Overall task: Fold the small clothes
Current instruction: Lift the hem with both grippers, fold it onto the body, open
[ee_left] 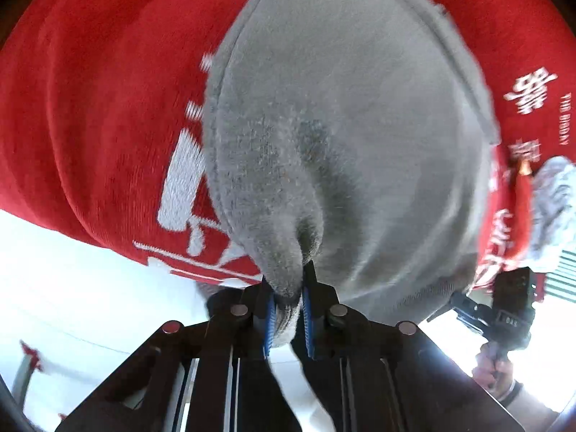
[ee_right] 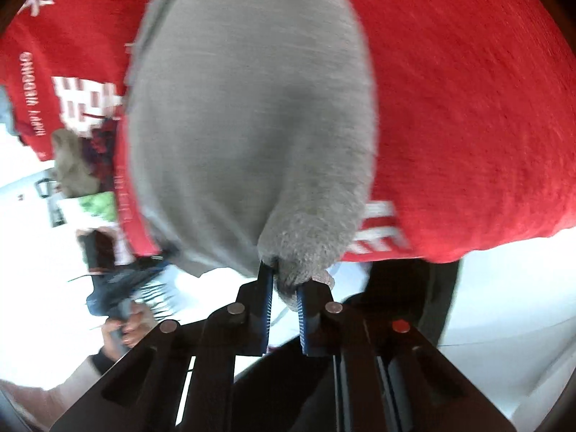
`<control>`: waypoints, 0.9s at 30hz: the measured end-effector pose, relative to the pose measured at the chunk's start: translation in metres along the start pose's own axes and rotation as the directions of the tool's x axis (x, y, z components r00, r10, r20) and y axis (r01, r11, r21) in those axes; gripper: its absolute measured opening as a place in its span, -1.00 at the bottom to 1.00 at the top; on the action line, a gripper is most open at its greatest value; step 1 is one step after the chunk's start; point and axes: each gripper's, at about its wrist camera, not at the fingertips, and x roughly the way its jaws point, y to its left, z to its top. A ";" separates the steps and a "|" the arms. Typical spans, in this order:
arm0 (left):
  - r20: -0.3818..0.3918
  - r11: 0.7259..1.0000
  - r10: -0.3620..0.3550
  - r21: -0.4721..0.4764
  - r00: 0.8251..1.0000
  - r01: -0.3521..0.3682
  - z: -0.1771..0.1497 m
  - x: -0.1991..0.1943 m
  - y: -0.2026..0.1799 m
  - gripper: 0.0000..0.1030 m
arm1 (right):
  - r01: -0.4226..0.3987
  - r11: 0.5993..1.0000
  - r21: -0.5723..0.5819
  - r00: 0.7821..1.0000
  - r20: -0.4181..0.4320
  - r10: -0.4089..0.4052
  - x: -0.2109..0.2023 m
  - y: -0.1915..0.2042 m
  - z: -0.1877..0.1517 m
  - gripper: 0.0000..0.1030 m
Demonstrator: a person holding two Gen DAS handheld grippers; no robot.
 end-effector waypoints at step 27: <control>0.265 0.910 0.291 0.219 0.919 -0.352 0.178 -0.063 -0.106 0.63 | 0.147 0.980 -0.130 0.969 0.219 -0.117 -0.065 0.087 0.183 -0.20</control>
